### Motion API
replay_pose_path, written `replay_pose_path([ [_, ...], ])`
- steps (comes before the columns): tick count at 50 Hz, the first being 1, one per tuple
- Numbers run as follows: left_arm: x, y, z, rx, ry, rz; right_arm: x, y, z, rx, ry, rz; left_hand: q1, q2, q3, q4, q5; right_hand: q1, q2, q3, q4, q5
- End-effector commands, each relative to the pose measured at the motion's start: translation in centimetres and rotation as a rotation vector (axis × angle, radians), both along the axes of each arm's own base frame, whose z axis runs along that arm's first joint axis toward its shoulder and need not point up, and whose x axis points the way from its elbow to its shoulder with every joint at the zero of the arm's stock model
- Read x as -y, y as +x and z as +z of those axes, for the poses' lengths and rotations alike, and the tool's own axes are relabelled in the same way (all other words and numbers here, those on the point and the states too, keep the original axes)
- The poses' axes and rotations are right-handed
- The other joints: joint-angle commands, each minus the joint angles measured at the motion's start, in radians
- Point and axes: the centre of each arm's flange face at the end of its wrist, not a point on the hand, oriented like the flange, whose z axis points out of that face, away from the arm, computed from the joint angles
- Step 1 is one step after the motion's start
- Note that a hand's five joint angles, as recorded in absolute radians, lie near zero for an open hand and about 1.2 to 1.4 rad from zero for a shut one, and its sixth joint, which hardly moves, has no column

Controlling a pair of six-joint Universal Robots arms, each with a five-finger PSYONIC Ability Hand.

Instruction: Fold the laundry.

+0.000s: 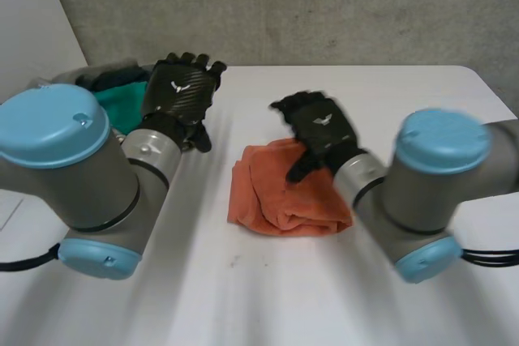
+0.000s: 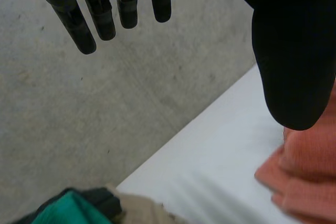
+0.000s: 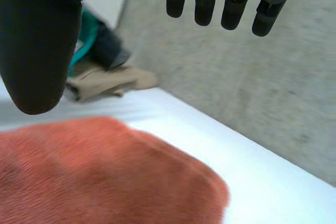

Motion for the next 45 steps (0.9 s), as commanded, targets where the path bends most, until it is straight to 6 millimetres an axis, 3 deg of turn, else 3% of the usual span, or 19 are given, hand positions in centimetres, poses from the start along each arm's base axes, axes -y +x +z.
replay_pose_path([
  [1, -1.5, -4.1, 0.2, -0.115, 0.043, -0.175, 2.7, -6.0, 1.5, 0.122, 0.167, -0.189, -0.005, -0.022, -0.028, -0.018, -0.037, -0.072, -0.045, -0.039, -0.044, -0.025],
  [5, -2.3, -6.6, -1.3, -0.15, 0.098, -0.273, 3.7, -8.5, 0.7, 0.105, 0.252, -0.288, 0.012, -0.005, -0.01, -0.001, -0.019, -0.091, -0.064, -0.059, -0.063, -0.045],
  [10, -3.2, -9.4, -5.1, -0.116, 0.186, -0.324, 4.3, -9.7, 0.1, 0.093, 0.277, -0.332, 0.036, 0.019, 0.013, 0.023, 0.004, -0.091, -0.064, -0.059, -0.063, -0.045],
  [13, -3.4, -9.8, -7.9, -0.062, 0.259, -0.305, 4.4, -9.6, -0.8, 0.079, 0.3, -0.326, 0.045, 0.028, 0.022, 0.031, 0.013, -0.091, -0.064, -0.059, -0.063, -0.045],
  [18, -3.1, -9.0, -10.5, 0.008, 0.32, -0.208, 4.4, -8.9, -2.1, 0.062, 0.336, -0.293, 0.045, 0.028, 0.022, 0.031, 0.013, -0.091, -0.064, -0.059, -0.063, -0.045],
  [24, -2.2, -7.5, -10.2, 0.115, 0.255, -0.068, 4.3, -7.3, -3.1, 0.068, 0.37, -0.178, 0.03, 0.013, 0.007, 0.017, -0.001, -0.091, -0.064, -0.059, -0.063, -0.045],
  [27, -1.5, -6.5, -9.2, 0.209, 0.191, -0.032, 3.3, -5.4, -3.7, 0.061, 0.39, -0.102, 0.021, 0.004, -0.002, 0.008, -0.01, -0.091, -0.064, -0.059, -0.063, -0.045],
  [32, -1.4, -5.2, -10.0, 0.351, 0.162, -0.022, 2.5, -2.4, -5.7, 0.024, 0.425, -0.041, 0.006, -0.011, -0.016, -0.007, -0.025, -0.091, -0.064, -0.059, -0.063, -0.045],
  [38, -1.9, -4.7, -11.6, 0.416, 0.186, -0.033, 3.4, -2.3, -8.3, -0.035, 0.461, -0.109, 0.003, -0.014, -0.019, -0.01, -0.028, -0.091, -0.064, -0.059, -0.063, -0.045],
  [42, -2.0, -4.6, -12.0, 0.43, 0.197, -0.036, 3.6, -2.4, -7.8, -0.088, 0.406, -0.121, -0.002, -0.019, -0.025, -0.015, -0.034, -0.091, -0.064, -0.059, -0.063, -0.045],
  [45, -1.9, -4.6, -11.4, 0.416, 0.19, -0.036, 3.3, -2.2, -5.9, -0.113, 0.333, -0.104, -0.002, -0.019, -0.025, -0.015, -0.034, -0.091, -0.064, -0.059, -0.063, -0.045],
])
